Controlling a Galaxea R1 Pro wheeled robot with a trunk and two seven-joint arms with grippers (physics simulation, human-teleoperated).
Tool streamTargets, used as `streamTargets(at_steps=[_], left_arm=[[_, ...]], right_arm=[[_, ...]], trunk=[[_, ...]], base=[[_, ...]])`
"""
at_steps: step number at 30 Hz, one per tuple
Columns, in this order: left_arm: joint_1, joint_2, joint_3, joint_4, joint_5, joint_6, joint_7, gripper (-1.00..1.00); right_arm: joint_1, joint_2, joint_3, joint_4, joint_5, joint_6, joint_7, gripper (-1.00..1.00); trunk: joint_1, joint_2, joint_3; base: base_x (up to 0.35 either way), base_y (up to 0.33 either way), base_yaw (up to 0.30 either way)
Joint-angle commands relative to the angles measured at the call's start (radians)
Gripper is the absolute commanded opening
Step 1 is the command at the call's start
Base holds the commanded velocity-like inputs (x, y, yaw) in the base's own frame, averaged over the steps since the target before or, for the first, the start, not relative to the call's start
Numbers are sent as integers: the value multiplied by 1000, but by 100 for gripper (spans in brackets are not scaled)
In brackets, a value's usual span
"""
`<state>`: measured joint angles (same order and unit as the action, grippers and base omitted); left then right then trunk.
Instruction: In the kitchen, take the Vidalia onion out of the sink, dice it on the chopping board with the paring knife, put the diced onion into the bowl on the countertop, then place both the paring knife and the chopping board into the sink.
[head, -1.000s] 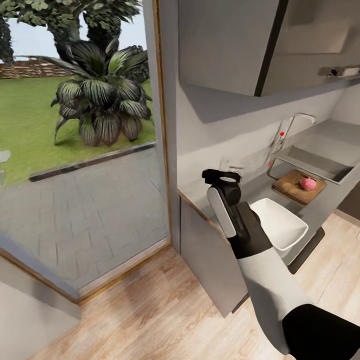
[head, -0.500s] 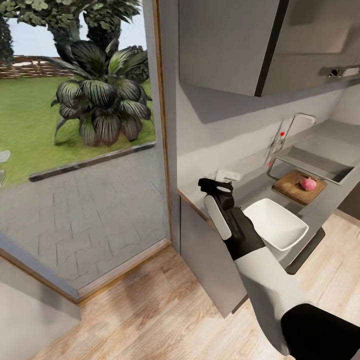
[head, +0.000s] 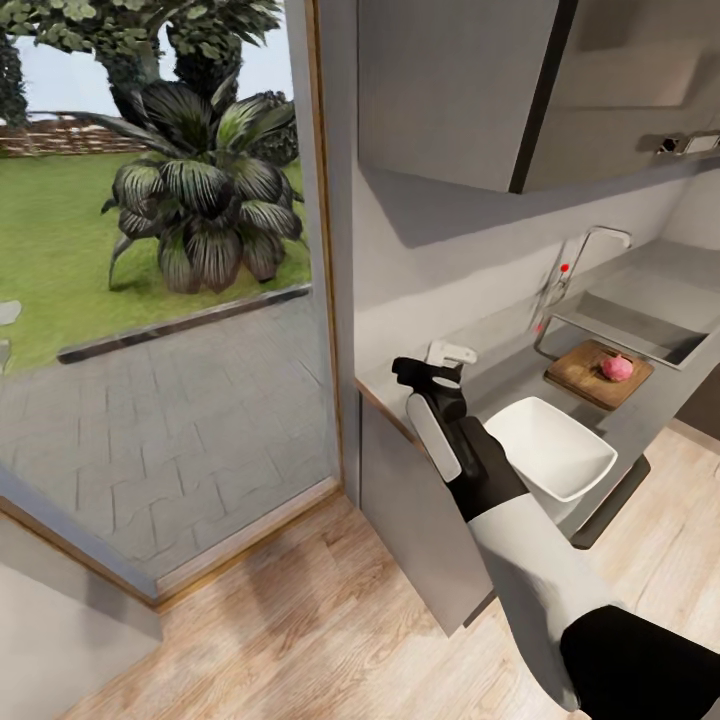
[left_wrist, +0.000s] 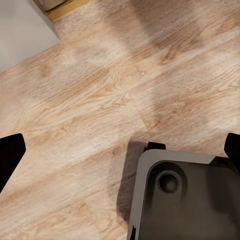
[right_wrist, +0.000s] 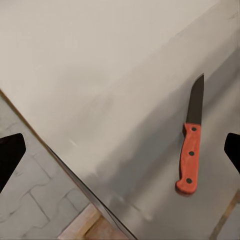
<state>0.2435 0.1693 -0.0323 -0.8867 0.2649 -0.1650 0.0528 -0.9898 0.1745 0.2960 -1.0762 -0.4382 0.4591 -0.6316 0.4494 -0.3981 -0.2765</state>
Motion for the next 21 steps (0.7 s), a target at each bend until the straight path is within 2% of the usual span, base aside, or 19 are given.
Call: streamTargets(at_steps=[1, 11, 21], left_arm=[[0, 1, -3, -1, 5, -2, 6, 100], [-1, 1, -4, 0, 6, -2, 6, 100], [-1, 1, -4, 0, 7, -2, 6, 100]], right_arm=[[-1, 0, 2, 5, -6, 3, -8, 100], [-1, 0, 0, 16, -4, 5, -11, 100], [-1, 0, 0, 21, -5, 12, -17, 100]], trunk=[[1, -2, -2], [1, -2, -2], [1, -2, -2]], base=[[0, 0, 0], [22, 0, 0], [204, 0, 0]])
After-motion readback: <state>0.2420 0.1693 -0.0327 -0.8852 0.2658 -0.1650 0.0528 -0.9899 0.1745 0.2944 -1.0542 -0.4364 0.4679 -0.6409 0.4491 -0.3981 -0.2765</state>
